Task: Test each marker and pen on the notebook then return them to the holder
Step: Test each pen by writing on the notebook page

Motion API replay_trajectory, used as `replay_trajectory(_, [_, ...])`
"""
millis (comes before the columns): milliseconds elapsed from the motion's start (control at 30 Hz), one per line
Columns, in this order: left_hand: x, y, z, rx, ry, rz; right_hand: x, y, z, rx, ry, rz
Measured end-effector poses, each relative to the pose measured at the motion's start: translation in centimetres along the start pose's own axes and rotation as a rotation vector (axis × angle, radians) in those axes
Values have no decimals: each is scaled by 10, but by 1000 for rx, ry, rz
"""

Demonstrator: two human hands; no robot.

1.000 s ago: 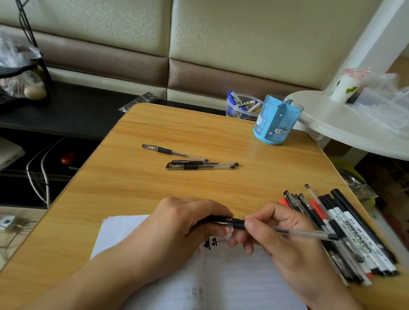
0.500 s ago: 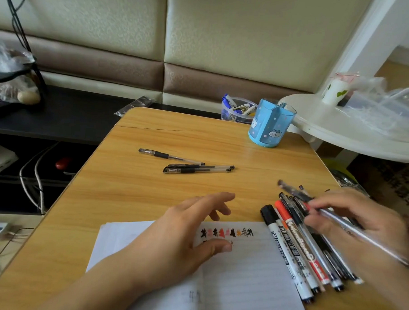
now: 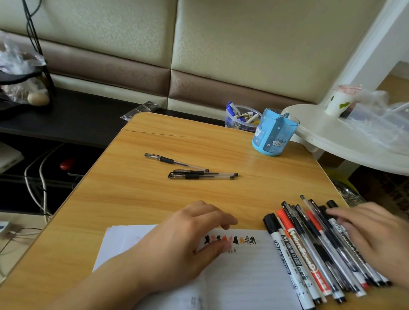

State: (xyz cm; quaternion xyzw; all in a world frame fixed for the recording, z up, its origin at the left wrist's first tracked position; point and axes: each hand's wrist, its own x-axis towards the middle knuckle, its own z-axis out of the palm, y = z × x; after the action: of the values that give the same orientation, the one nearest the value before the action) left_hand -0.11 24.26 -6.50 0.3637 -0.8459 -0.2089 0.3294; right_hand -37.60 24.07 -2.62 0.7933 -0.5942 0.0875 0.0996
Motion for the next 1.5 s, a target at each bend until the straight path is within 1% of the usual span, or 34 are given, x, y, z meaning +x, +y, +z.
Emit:
replay_trajectory(100, [0, 0, -1, 0, 8, 12, 27, -19, -11, 22, 71, 81])
replay_trajectory(167, [0, 0, -1, -4, 13, 20, 53, -42, -13, 78, 58, 37])
replay_trajectory(267, [0, 0, -2, -9, 12, 24, 95, -85, -5, 181, -70, -47])
replay_trajectory(367, [1, 0, -3, -15, 5, 32, 131, -121, 15, 174, -202, -82])
replay_trajectory(467, [1, -2, -4, -21, 6, 42, 151, -138, 34, 192, -247, -49])
replay_trajectory(533, [1, -3, -3, -23, 19, 38, 155, -139, 41, 220, -235, -31])
replay_trajectory(600, [1, -5, -2, -15, 55, 32, 154, -138, 42, 191, -222, -61])
replay_trajectory(667, [2, -7, -1, 39, 146, 25, 148, -136, 38, 162, -194, -87])
replay_trajectory(733, [3, -10, -1, 146, 277, -15, 137, -134, 30, 185, -132, -91])
replay_trajectory(800, [4, -13, -4, 268, 372, -105, 117, -138, 16, 277, -48, -91])
replay_trajectory(867, [5, -17, -8, 345, 403, -164, 91, -145, 2, 487, 55, -74])
replay_trajectory(933, [5, -16, -10, 298, 390, -147, 66, -157, -12, 817, 175, -9])
replay_trajectory(967, [5, -14, -10, 250, 364, -121, 55, -164, -16, 1048, 208, 27])
replay_trajectory(1000, [3, -9, -11, 197, 315, -89, 46, -172, -20, 1296, 187, 60])
replay_trajectory(1033, [2, -4, -12, 139, 242, -51, 39, -179, -19, 1482, 114, 91])
replay_trajectory(1067, [0, 2, -13, 76, 153, -1, 34, -185, -14, 1571, 27, 106])
replay_trajectory(1100, [-1, 8, -14, 21, 68, 51, 31, -191, -9, 1579, -39, 102])
replay_trajectory(1167, [-1, 12, -16, -42, -37, 118, 30, -198, 0, 1533, -64, 97])
replay_trajectory(1233, [-1, 12, -17, -44, -46, 125, 30, -198, 3, 1481, -39, 62])
replay_trajectory(1333, [-2, 11, -16, -36, -58, 103, 28, -187, 0, 1471, -71, -3])
replay_trajectory(1367, [-2, 10, -14, 1, -67, 57, 26, -183, -1, 1509, -75, 15])
replay_trajectory(1433, [-2, 6, -10, 160, -53, -20, 22, -174, 0, 1557, -77, 91])
replay_trajectory(1467, [-3, 3, -8, 238, -43, -27, 20, -171, 2, 1513, -69, 140])
replay_trajectory(1500, [-3, 2, -7, 282, -48, -36, 18, -169, 6, 1412, -48, 186])
